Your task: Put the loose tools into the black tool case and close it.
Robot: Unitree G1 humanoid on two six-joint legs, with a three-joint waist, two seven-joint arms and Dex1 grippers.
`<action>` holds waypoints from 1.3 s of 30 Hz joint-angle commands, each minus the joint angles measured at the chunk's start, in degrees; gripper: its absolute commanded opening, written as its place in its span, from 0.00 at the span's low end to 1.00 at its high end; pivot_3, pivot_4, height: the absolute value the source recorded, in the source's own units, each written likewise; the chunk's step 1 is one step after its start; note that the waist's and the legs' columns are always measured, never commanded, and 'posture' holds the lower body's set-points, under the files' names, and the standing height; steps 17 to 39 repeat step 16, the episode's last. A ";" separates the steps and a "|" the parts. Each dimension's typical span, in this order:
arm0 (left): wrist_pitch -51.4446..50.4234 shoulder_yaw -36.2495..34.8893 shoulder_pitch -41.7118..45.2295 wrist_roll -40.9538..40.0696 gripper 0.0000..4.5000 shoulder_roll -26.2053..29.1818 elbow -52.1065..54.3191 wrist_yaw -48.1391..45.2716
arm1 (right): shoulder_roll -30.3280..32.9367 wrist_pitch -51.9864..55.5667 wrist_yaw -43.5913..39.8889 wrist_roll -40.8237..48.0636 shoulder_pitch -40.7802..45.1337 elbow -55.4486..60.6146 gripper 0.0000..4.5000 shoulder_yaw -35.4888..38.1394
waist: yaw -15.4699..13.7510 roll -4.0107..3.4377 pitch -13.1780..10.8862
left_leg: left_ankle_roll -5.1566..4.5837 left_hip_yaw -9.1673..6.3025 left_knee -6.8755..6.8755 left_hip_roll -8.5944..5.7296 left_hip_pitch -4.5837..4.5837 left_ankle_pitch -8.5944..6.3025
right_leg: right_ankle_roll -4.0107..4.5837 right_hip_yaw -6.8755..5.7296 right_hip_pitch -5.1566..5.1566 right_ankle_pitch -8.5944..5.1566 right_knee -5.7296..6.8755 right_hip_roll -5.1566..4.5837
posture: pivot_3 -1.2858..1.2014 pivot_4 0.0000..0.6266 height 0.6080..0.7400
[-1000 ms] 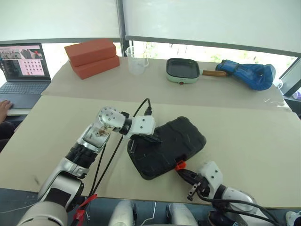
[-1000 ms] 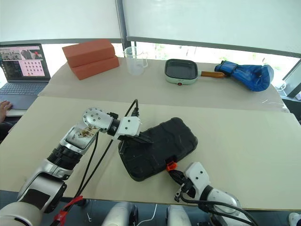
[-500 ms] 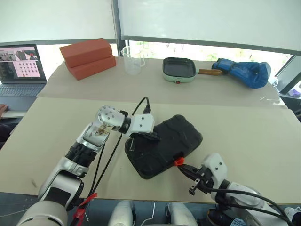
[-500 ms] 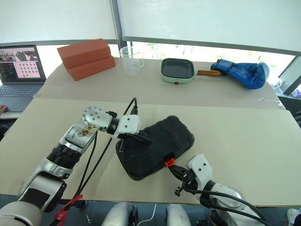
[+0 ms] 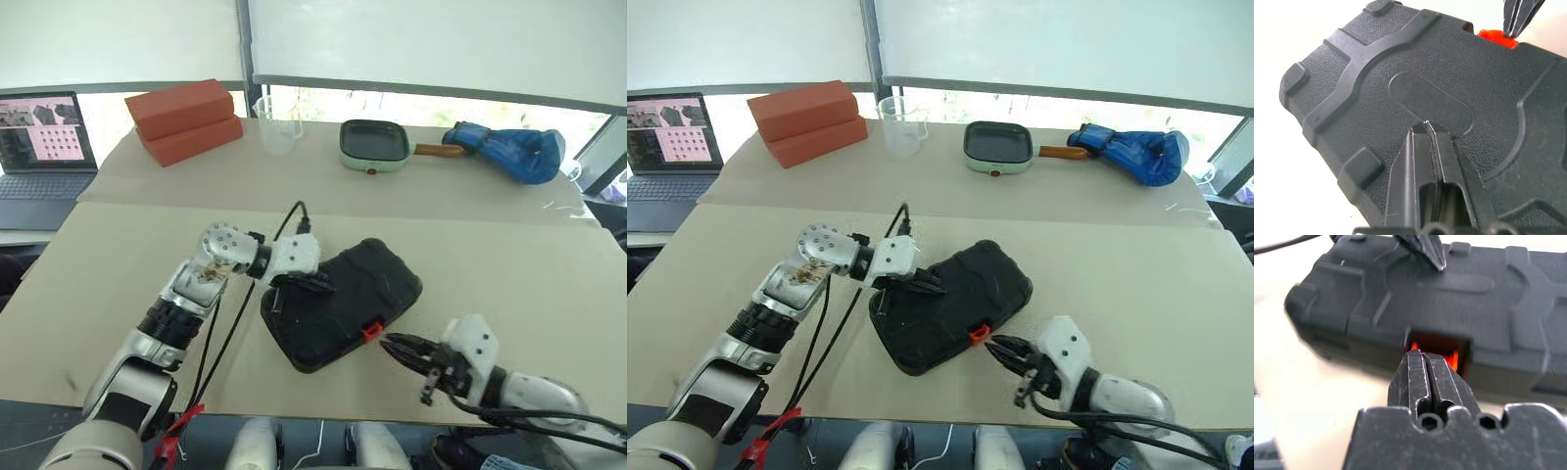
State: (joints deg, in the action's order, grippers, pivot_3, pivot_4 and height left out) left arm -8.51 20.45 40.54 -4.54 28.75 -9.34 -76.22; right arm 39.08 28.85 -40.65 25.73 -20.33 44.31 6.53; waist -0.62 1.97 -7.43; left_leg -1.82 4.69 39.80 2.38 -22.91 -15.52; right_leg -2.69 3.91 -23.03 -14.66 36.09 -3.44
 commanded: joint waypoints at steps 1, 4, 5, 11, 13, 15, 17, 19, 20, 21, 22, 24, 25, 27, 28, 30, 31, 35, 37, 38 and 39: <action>-8.97 -4.18 -3.31 -4.39 0.32 6.85 1.79 -3.83 | 7.46 -0.52 -12.49 9.74 0.80 -1.94 0.39 13.45 | 1.04 0.00 -0.01 | 0.00 0.02 -0.01 0.08 0.03 0.00 | 0.02 0.02 -0.01 0.01 0.01 0.06 | 0.52 0.24 1.00; -15.53 -10.32 -6.65 -10.64 0.56 14.98 6.39 -7.26 | 15.16 0.84 -22.98 15.99 3.79 -8.89 0.63 21.18 | 2.42 -0.06 -0.10 | 0.00 0.02 -0.15 0.27 0.17 0.00 | 0.21 0.07 -0.03 0.03 0.07 0.28 | 0.52 0.24 1.00; -17.76 -12.23 -7.93 -12.67 0.64 17.57 7.97 -8.21 | 17.35 1.87 -25.67 17.71 4.89 -11.27 0.71 22.67 | 2.46 -0.07 -0.15 | 0.00 0.02 -0.17 0.35 0.19 0.00 | 0.28 0.08 -0.06 0.03 0.09 0.33 | 0.52 0.24 1.00; -27.18 -31.34 -25.03 -21.95 0.99 36.70 17.30 -13.57 | 30.12 4.78 -43.74 21.25 11.91 -28.43 1.00 24.68 | 2.13 -0.03 -0.85 | 0.01 0.06 -0.40 0.45 0.14 0.01 | 0.36 0.00 -0.26 -0.02 0.10 0.22 | 0.52 0.24 1.00; -27.64 -38.22 -31.11 -22.71 0.99 38.74 18.55 -13.08 | 32.41 4.54 -47.41 20.86 14.33 -31.42 1.00 22.54 | 1.37 -0.09 -0.93 | 0.02 0.12 -0.43 0.38 0.14 0.00 | 0.32 -0.03 -0.28 -0.04 0.06 0.03 | 0.52 0.24 1.00; -28.15 -41.39 -33.99 -23.83 0.99 38.88 19.55 -12.10 | 33.03 4.95 -48.56 20.87 16.34 -32.20 1.00 20.80 | 0.71 -0.16 -0.98 | 0.03 0.17 -0.45 0.32 0.12 0.00 | 0.26 -0.04 -0.31 -0.07 0.02 -0.09 | 0.52 0.24 1.00; -27.91 -41.98 -34.60 -24.15 0.99 38.75 19.91 -11.59 | 33.04 5.15 -48.56 20.88 17.21 -32.34 1.00 20.11 | 0.71 -0.16 -0.98 | 0.03 0.15 -0.45 0.28 0.12 0.00 | 0.23 -0.04 -0.30 -0.09 0.02 -0.12 | 0.52 0.24 1.00; -27.91 -41.98 -34.60 -24.15 0.99 38.75 19.91 -11.59 | 33.04 5.15 -48.56 20.88 17.21 -32.34 1.00 20.11 | 0.71 -0.16 -0.98 | 0.03 0.15 -0.45 0.28 0.12 0.00 | 0.23 -0.04 -0.30 -0.09 0.02 -0.12 | 0.52 0.24 1.00; -27.91 -41.98 -34.60 -24.15 0.99 38.75 19.91 -11.59 | 33.04 5.15 -48.56 20.88 17.21 -32.34 1.00 20.11 | 0.71 -0.16 -0.98 | 0.03 0.15 -0.45 0.28 0.12 0.00 | 0.23 -0.04 -0.30 -0.09 0.02 -0.12 | 0.52 0.24 1.00; -27.91 -41.98 -34.60 -24.15 0.99 38.75 19.91 -11.59 | 33.04 5.15 -48.56 20.88 17.21 -32.34 1.00 20.11 | 0.71 -0.16 -0.98 | 0.03 0.15 -0.45 0.28 0.12 0.00 | 0.23 -0.04 -0.30 -0.09 0.02 -0.12 | 0.52 0.24 1.00; -27.91 -41.98 -34.60 -24.15 0.99 38.75 19.91 -11.59 | 33.04 5.15 -48.56 20.88 17.21 -32.34 1.00 20.11 | 0.71 -0.16 -0.98 | 0.03 0.15 -0.45 0.28 0.12 0.00 | 0.23 -0.04 -0.30 -0.09 0.02 -0.12 | 0.52 0.24 1.00; -27.91 -41.98 -34.60 -24.15 0.99 38.75 19.91 -11.59 | 33.04 5.15 -48.56 20.88 17.21 -32.34 1.00 20.11 | 0.71 -0.16 -0.98 | 0.03 0.15 -0.45 0.28 0.12 0.00 | 0.23 -0.04 -0.30 -0.09 0.02 -0.12 | 0.52 0.24 1.00; -27.91 -41.98 -34.60 -24.15 0.99 38.75 19.91 -11.59 | 33.04 5.15 -48.56 20.88 17.21 -32.34 1.00 20.11 | 0.71 -0.16 -0.98 | 0.03 0.15 -0.45 0.28 0.12 0.00 | 0.23 -0.04 -0.30 -0.09 0.02 -0.12 | 0.52 0.24 1.00; -27.91 -41.98 -34.60 -24.15 0.99 38.75 19.91 -11.59 | 33.04 5.15 -48.56 20.88 17.21 -32.34 1.00 20.11 | 0.71 -0.16 -0.98 | 0.03 0.15 -0.45 0.28 0.12 0.00 | 0.23 -0.04 -0.30 -0.09 0.02 -0.12 | 0.52 0.24 1.00; -27.91 -41.98 -34.60 -24.15 0.99 38.75 19.91 -11.59 | 33.04 5.15 -48.56 20.88 17.21 -32.34 1.00 20.11 | 0.71 -0.16 -0.98 | 0.03 0.15 -0.45 0.28 0.12 0.00 | 0.23 -0.04 -0.30 -0.09 0.02 -0.12 | 0.52 0.24 1.00; -27.91 -41.98 -34.60 -24.15 0.99 38.75 19.91 -11.59 | 33.04 5.15 -48.56 20.88 17.21 -32.34 1.00 20.11 | 0.71 -0.16 -0.98 | 0.03 0.15 -0.45 0.28 0.12 0.00 | 0.23 -0.04 -0.30 -0.09 0.02 -0.12 | 0.52 0.24 1.00; -27.91 -41.98 -34.60 -24.15 0.99 38.75 19.91 -11.59 | 33.04 5.15 -48.56 20.88 17.21 -32.34 1.00 20.11 | 0.71 -0.16 -0.98 | 0.03 0.15 -0.45 0.28 0.12 0.00 | 0.23 -0.04 -0.30 -0.09 0.02 -0.12 | 0.52 0.24 1.00; -27.91 -41.98 -34.60 -24.15 0.99 38.75 19.91 -11.59 | 33.04 5.15 -48.56 20.88 17.21 -32.34 1.00 20.11 | 0.71 -0.16 -0.98 | 0.03 0.15 -0.45 0.28 0.12 0.00 | 0.23 -0.04 -0.30 -0.09 0.02 -0.12 | 0.52 0.24 1.00; -27.91 -41.98 -34.60 -24.15 0.99 38.75 19.91 -11.59 | 33.04 5.15 -48.56 20.88 17.21 -32.34 1.00 20.11 | 0.71 -0.16 -0.98 | 0.03 0.15 -0.45 0.28 0.12 0.00 | 0.23 -0.04 -0.30 -0.09 0.02 -0.12 | 0.52 0.24 1.00; -27.91 -41.98 -34.60 -24.15 0.99 38.75 19.91 -11.59 | 33.04 5.15 -48.56 20.88 17.21 -32.34 1.00 20.11 | 0.71 -0.16 -0.98 | 0.03 0.15 -0.45 0.28 0.12 0.00 | 0.23 -0.04 -0.30 -0.09 0.02 -0.12 | 0.52 0.24 1.00; -27.91 -41.98 -34.60 -24.15 0.99 38.75 19.91 -11.59 | 33.04 5.15 -48.56 20.88 17.21 -32.34 1.00 20.11 | 0.71 -0.16 -0.98 | 0.03 0.15 -0.45 0.28 0.12 0.00 | 0.23 -0.04 -0.30 -0.09 0.02 -0.12 | 0.52 0.24 1.00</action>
